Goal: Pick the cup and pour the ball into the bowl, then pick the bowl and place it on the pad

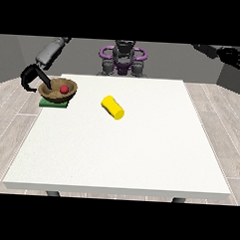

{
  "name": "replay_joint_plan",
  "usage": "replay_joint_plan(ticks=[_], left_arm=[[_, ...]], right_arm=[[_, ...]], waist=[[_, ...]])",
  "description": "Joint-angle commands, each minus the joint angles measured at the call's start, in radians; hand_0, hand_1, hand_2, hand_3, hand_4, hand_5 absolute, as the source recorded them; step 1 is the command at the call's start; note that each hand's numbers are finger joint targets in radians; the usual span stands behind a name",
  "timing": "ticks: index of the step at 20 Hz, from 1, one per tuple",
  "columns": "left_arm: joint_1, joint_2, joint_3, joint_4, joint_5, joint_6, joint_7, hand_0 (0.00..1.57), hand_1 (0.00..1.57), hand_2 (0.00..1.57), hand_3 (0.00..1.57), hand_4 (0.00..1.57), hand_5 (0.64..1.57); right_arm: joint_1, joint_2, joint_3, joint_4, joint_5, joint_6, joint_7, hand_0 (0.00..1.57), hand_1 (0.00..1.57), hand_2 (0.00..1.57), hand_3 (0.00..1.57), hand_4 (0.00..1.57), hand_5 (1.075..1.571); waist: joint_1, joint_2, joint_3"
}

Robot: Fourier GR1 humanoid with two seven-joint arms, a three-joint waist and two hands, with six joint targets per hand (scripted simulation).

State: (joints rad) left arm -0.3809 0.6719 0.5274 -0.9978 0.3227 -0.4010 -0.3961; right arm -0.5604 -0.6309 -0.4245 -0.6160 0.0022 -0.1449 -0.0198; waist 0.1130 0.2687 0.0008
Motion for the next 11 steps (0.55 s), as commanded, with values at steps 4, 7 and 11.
replay_joint_plan(ticks=[4, 7, 11], left_arm=[[0.02, -0.077, -0.081, -0.062, -0.037, 0.035, 0.038, 0.0, 0.0, 0.0, 0.0, 1.08, 1.567], [0.018, -0.198, -0.193, -0.195, -0.06, 0.124, 0.198, 0.0, 0.0, 0.0, 0.0, 0.9, 1.559], [0.073, -0.231, -0.212, -0.096, -0.106, 0.156, 0.205, 0.0, 0.0, 0.0, 0.0, 0.9, 1.559]], right_arm=[[-0.042, -0.007, 0.032, 0.044, 0.015, 0.031, 0.039, 0.0, 0.0, 0.0, 0.12, 0.0, 1.369], [-0.036, -0.011, 0.065, 0.081, 0.046, 0.041, 0.122, 0.0, 0.0, 0.0, 0.0, 0.0, 1.354], [-0.118, 0.084, 0.117, -0.041, 0.02, 0.114, 0.166, 0.0, 0.0, 0.0, 0.0, 0.48, 1.434]], waist=[[-0.014, -0.073, -0.0004], [-0.012, -0.243, 0.0006], [-0.072, -0.399, -0.0031]])
